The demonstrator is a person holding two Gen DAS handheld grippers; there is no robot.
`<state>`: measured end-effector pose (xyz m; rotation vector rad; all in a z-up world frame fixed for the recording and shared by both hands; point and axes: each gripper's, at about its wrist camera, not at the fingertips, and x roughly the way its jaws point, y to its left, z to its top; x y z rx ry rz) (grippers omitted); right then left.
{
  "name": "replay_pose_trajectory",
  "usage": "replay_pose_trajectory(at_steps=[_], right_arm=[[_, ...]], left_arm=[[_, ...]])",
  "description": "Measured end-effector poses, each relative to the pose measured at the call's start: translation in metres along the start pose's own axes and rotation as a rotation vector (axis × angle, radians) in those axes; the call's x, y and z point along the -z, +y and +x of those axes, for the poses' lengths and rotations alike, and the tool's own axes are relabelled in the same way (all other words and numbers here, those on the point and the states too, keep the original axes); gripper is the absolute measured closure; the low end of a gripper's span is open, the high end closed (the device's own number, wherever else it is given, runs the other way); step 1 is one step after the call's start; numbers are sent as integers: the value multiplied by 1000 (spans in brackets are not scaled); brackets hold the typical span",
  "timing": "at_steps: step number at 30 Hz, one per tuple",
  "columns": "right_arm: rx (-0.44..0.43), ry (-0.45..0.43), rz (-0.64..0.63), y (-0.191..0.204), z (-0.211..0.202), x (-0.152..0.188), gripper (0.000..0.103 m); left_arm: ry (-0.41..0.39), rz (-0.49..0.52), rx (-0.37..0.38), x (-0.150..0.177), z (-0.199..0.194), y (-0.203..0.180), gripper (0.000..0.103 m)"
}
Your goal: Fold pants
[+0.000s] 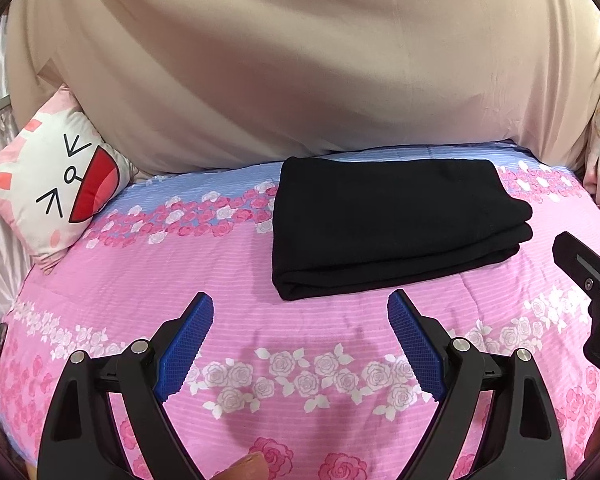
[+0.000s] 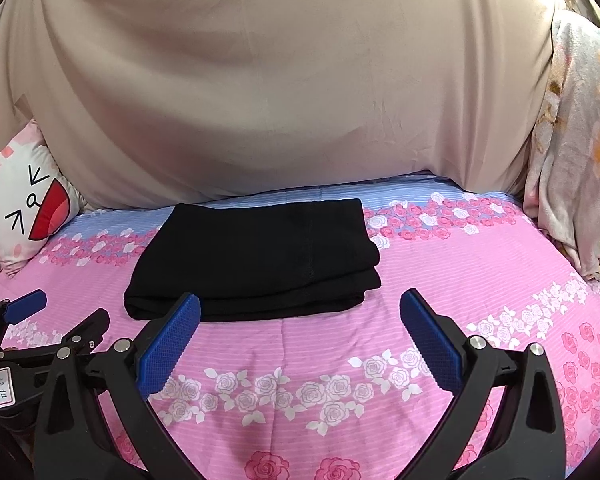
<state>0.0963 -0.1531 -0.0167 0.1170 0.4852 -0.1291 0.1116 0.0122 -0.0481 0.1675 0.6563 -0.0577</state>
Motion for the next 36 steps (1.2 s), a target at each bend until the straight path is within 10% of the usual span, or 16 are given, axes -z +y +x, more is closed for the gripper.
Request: replay_pose_trajectory(at_steps=[36], right_arm=[[8, 26, 8, -2, 16, 1, 5]], left_arm=[[-3, -5, -20, 1, 12, -6, 17]])
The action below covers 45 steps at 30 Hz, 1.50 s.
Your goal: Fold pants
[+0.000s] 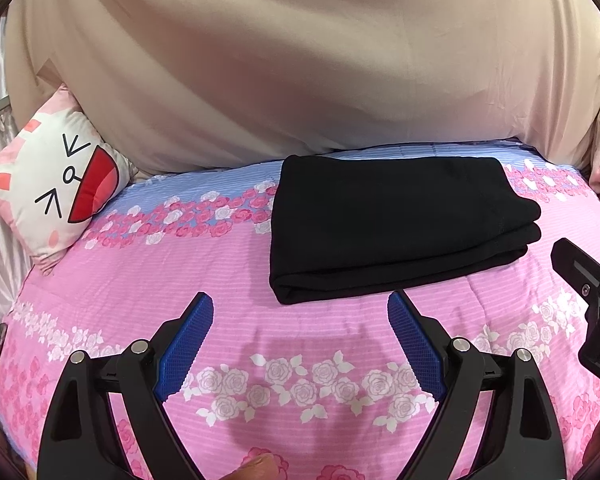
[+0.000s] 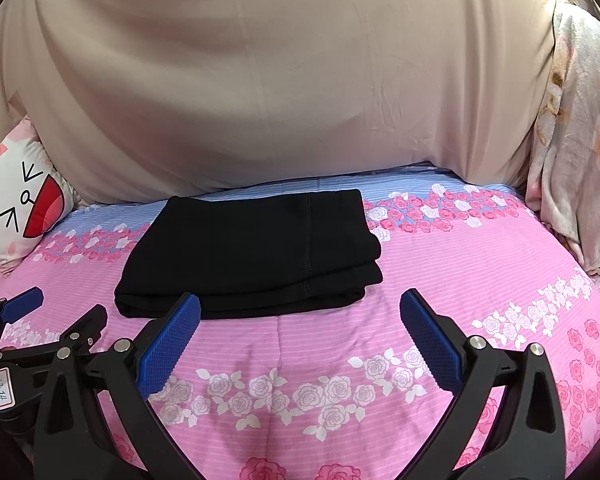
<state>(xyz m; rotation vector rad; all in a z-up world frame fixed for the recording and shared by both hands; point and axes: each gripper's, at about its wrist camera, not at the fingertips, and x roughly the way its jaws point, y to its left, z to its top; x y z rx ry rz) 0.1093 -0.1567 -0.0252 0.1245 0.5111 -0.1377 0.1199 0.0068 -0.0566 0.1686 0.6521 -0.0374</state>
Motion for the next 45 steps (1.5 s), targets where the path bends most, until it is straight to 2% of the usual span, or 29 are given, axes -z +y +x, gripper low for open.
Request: replay_pose_trajectory(at_steps=[9, 13, 22, 45], right_arm=[[18, 10, -13, 5, 10, 7, 5], [31, 58, -19, 5, 31, 15, 5], [34, 102, -20, 6, 53, 22, 5], [34, 103, -25, 9, 57, 21, 5]], left_arm=[[18, -1, -3, 4, 12, 1, 16], [44, 0, -7, 9, 28, 0, 17], [100, 2, -13, 15, 55, -2, 16], [104, 11, -20, 13, 62, -4, 17]])
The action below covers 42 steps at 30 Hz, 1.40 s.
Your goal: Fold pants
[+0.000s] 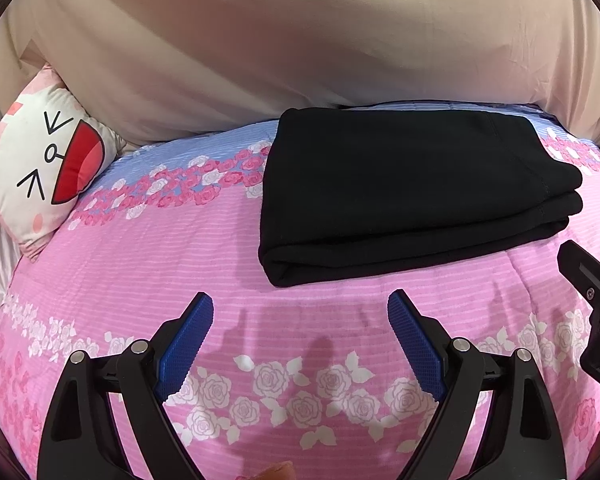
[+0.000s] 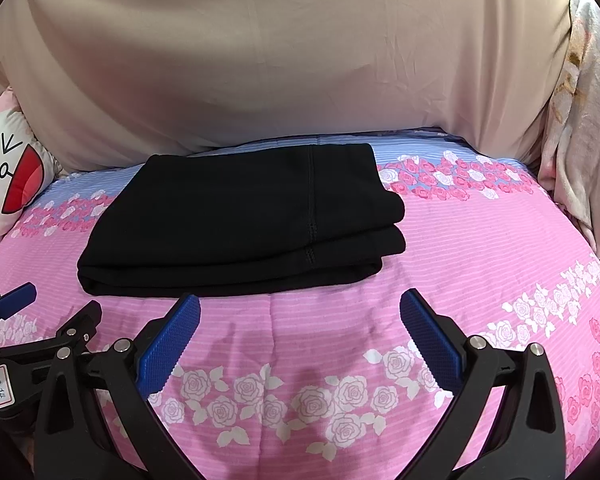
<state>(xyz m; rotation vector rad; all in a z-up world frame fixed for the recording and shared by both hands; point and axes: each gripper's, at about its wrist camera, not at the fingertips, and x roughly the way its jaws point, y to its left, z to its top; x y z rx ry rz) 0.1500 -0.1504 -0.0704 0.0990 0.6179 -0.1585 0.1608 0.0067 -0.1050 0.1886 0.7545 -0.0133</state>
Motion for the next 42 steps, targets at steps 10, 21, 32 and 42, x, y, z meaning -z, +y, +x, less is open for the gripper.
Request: replay_pose_trajectory(at_steps=[10, 21, 32, 42], right_arm=[[1, -1, 5, -2, 0, 0, 5], [0, -7, 4, -1, -2, -2, 5], [0, -8, 2, 0, -2, -3, 5], [0, -8, 2, 0, -2, -3, 5]], left_arm=[[2, -8, 22, -2, 0, 1, 16], [-12, -11, 23, -7, -3, 1, 16], [-19, -8, 20, -9, -4, 1, 16], [-21, -7, 20, -10, -5, 1, 16]])
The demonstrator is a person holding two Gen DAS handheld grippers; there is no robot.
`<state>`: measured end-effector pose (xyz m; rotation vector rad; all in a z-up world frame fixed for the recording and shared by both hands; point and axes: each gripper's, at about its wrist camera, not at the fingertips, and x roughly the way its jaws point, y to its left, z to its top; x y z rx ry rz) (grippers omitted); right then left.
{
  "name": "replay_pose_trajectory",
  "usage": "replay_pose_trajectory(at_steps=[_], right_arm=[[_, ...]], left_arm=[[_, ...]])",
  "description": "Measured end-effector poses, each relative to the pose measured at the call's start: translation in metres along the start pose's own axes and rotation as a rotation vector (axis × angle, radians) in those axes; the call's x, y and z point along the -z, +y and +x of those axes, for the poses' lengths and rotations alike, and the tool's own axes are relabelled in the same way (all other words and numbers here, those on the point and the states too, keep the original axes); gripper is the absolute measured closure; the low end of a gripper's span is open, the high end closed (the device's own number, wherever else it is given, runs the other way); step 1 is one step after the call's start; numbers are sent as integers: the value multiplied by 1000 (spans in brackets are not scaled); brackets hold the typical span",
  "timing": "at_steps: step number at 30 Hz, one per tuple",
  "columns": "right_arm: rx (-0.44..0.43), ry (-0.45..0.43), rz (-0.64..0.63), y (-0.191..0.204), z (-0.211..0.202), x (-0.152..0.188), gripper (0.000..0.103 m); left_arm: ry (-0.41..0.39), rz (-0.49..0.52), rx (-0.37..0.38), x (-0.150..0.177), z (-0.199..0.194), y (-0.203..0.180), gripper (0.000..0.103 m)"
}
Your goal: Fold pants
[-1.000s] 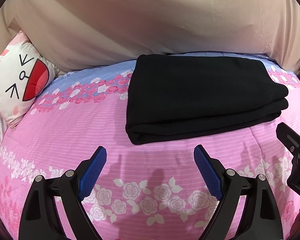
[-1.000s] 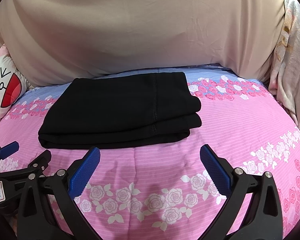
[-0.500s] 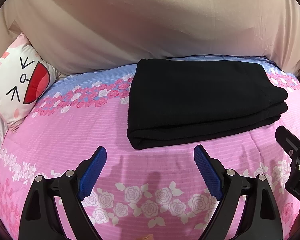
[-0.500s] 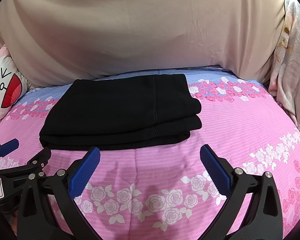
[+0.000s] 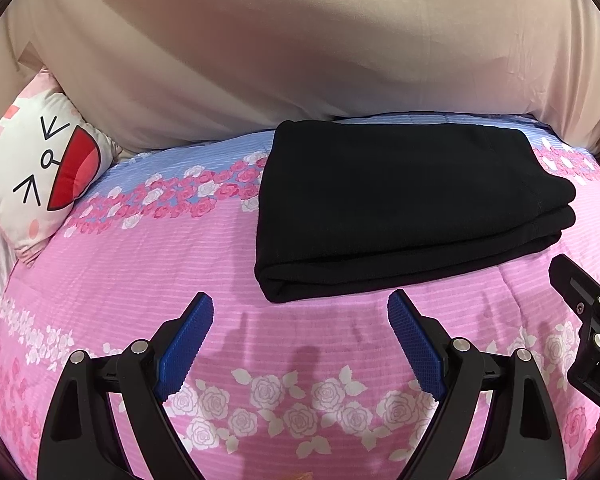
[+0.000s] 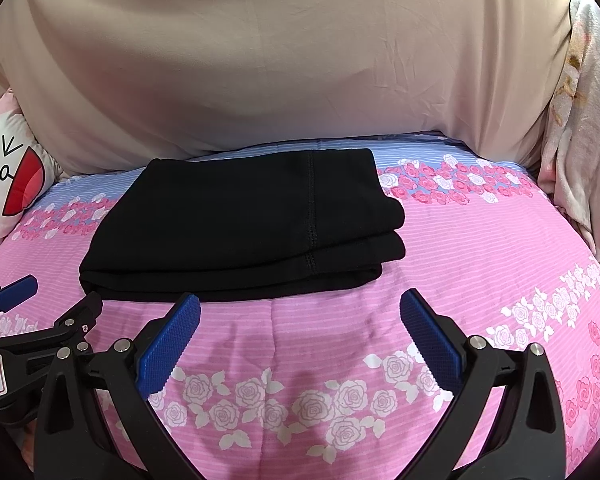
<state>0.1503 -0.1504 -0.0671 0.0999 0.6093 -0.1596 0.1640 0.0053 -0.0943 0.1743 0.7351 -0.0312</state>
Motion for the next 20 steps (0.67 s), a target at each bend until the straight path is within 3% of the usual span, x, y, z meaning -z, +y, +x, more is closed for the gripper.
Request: replay_pose_trajectory(at_steps=[5, 11, 20], right_arm=[[-1, 1, 0, 1, 0, 0, 5], [-5, 2, -2, 2, 2, 0, 5], [-8, -16, -2, -1, -11, 0, 5]], left_arm=[[1, -11, 24, -1, 1, 1, 16], [-93, 5, -27, -1, -8, -3, 17], [-47, 8, 6, -1, -16, -2, 17]])
